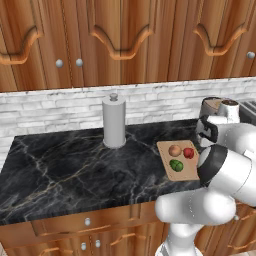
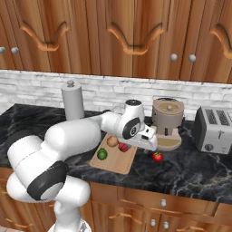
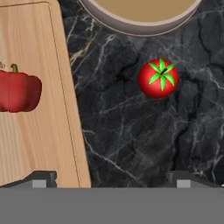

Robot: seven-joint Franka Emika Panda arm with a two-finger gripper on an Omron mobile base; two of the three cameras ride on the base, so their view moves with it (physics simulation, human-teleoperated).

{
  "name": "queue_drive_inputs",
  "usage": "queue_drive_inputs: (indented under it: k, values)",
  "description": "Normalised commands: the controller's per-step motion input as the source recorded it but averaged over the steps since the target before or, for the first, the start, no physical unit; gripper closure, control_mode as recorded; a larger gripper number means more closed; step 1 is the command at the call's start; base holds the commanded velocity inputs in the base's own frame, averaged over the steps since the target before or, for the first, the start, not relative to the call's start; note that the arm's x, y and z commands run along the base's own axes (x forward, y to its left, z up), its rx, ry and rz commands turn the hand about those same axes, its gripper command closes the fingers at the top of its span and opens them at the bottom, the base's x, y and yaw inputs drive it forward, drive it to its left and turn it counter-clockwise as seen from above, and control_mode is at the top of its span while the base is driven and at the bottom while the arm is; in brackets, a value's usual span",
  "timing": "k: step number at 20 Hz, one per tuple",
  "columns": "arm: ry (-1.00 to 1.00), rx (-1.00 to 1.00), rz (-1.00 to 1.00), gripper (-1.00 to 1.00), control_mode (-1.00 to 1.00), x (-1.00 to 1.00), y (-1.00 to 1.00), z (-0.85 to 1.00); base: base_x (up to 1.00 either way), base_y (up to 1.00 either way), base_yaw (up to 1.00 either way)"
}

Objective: Place the avocado, onion, tomato, and bell pepper on the cutting board.

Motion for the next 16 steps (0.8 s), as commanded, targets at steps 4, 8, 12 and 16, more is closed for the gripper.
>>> queue_drive_inputs:
  k: [4, 8, 12, 16]
  values:
    - [-0.14, 0.13, -0.16, -1.0, -1.0, 0.02, -0.51, -0.01, 0.0, 0.0, 0.0]
    - [-0.01, 0.1, -0.2, -1.0, -1.0, 0.14, -0.38, 0.0, 0.0, 0.0, 0.0]
    - [0.0, 0.02, -0.16, -1.0, -1.0, 0.27, -0.23, -0.09, 0.0, 0.0, 0.0]
    - [0.0, 0.02, -0.12, -1.0, -1.0, 0.28, -0.28, -0.13, 0.0, 0.0, 0.0]
